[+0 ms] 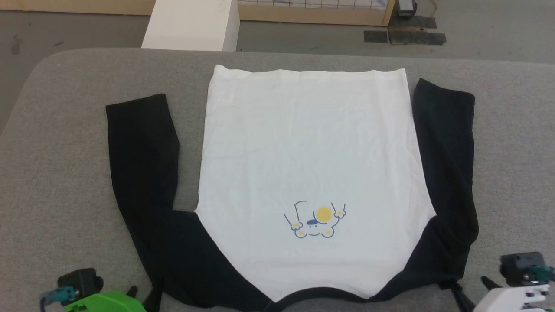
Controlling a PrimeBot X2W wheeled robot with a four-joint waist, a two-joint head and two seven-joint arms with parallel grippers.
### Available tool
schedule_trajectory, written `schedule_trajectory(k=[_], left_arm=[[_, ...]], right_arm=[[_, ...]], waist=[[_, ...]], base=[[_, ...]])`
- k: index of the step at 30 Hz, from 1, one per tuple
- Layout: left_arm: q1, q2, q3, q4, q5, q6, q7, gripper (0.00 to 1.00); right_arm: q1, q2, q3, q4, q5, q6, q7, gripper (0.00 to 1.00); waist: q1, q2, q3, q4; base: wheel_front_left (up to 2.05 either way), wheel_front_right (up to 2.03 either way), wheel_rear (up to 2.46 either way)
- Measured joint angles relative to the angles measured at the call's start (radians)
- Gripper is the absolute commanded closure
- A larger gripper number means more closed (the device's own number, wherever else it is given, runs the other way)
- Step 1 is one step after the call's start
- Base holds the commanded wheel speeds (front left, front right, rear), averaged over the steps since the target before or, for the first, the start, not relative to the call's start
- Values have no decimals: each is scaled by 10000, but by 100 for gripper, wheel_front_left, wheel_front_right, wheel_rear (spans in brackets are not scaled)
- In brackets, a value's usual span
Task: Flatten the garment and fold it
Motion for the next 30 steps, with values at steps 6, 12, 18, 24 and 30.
schedule_trajectory(k=[6,12,18,24,30], left_arm=[[174,65,635,-644,268,211,-1039,0],[-475,414,892,-435,1183,104,-2188,0],[-2581,1818,721,428,2347,-725,-2236,0],[-5182,2951,583,1360,2817,-1574,-1170,0],[-6887,3496,936,2234,2232,-1871,343,0]], right_arm=[[155,420,-890,-857,-232,-4,-1262,0],[-475,621,-780,-761,-232,-4,-3494,0],[-1667,740,-397,-230,-259,-4,-5308,0],[-2852,805,50,-35,-337,-4,-6017,0],[-3646,834,575,-90,-345,-4,-6184,0]], waist=[[0,0,-82,-39],[0,0,75,-175],[0,0,603,-307],[1,0,1462,-469],[2,0,2419,-731]], base=[[0,0,0],[0,0,0],[0,0,0],[0,0,0],[0,0,0]])
